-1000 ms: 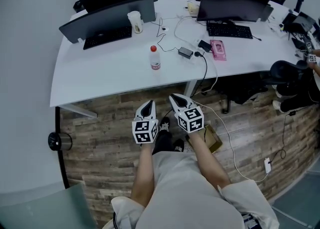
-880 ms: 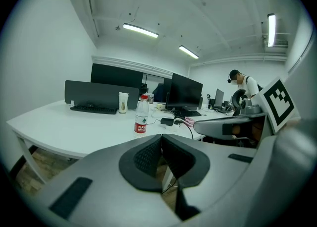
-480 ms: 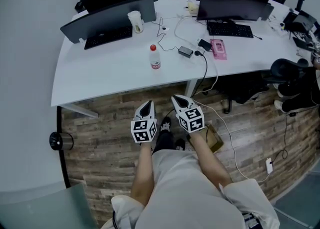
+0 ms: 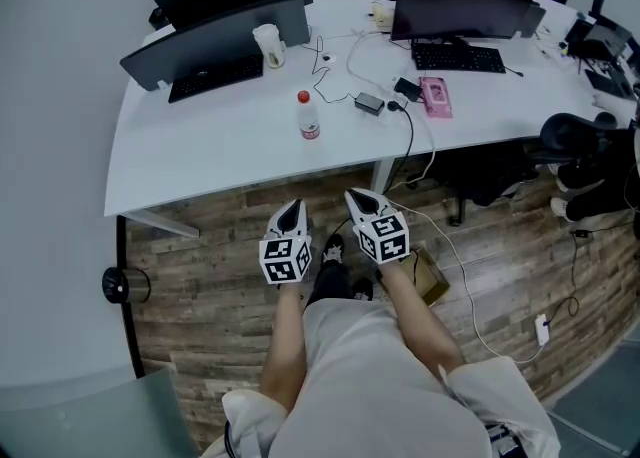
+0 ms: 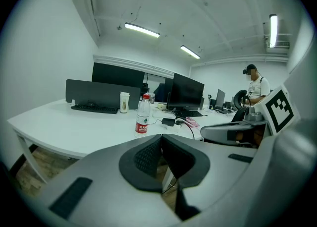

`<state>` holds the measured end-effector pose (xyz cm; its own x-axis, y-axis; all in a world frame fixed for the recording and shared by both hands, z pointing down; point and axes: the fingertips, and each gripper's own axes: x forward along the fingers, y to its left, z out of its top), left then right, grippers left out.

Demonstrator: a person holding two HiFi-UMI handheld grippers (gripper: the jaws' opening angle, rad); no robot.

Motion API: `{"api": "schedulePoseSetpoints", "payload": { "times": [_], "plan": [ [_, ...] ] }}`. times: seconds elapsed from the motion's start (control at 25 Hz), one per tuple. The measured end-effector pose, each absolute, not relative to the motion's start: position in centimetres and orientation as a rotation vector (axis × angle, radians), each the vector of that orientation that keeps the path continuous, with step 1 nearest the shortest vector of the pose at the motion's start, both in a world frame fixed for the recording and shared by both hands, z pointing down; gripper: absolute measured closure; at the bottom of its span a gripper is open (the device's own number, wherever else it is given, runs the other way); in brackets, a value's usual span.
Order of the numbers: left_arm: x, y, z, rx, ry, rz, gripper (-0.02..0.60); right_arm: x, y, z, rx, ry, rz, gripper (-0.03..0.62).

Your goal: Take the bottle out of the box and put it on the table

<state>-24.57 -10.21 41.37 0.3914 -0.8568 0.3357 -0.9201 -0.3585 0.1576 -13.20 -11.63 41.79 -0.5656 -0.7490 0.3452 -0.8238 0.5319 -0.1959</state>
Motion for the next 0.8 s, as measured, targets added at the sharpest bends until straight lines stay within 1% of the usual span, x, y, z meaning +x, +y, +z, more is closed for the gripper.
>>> {"api": "schedulePoseSetpoints", "payload": {
  "times": [0.8],
  "plan": [
    [-23.9, -9.1, 41.9, 2.329, -1.546, 0.284, 0.566, -12.2, -11.2, 42.0, 1.315, -2.539, 0.51, 0.554]
  ]
}}
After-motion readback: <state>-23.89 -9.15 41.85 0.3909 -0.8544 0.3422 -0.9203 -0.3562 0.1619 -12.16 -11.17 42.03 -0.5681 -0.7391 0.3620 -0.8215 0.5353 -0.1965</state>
